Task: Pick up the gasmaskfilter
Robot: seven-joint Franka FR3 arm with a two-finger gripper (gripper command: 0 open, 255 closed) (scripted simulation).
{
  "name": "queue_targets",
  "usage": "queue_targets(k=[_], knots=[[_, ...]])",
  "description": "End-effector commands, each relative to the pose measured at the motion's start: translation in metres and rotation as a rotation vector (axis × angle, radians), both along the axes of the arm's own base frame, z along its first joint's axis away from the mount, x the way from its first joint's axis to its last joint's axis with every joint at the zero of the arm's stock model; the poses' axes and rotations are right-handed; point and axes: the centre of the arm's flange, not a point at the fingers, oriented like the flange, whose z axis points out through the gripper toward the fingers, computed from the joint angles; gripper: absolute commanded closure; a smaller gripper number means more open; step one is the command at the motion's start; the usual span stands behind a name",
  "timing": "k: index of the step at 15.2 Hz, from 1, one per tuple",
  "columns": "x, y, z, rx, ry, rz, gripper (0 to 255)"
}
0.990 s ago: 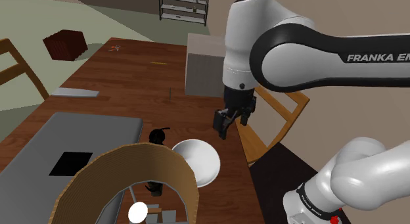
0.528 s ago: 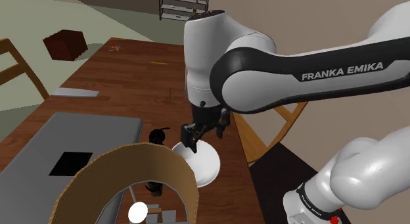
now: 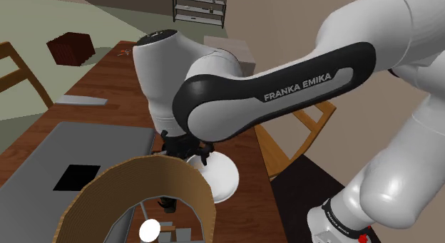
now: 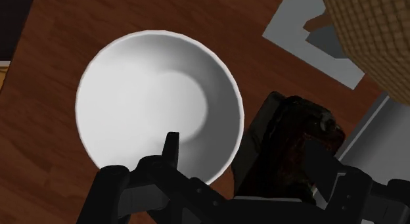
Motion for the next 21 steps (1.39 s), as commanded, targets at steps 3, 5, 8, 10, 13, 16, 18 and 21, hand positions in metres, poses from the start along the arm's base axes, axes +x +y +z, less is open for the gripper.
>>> queue_targets(k=[3,5,8,10,13,16,18,21], knots=[[0.02,0.048,-0.02,-0.02,-0.007,-0.048,0],[0.02,0.05,-0.026,-0.021,-0.007,-0.049,0],[0.02,0.05,-0.042,-0.021,-0.007,-0.049,0],[0.02,0.05,-0.052,-0.021,-0.007,-0.049,0],[0.02,0.05,-0.061,-0.021,-0.007,-0.049,0],[0.021,0.049,-0.061,-0.021,-0.007,-0.049,255],[0.021,0.049,-0.061,-0.021,-0.007,-0.049,255],[0.021,0.049,-0.061,-0.021,-0.007,-0.049,255]])
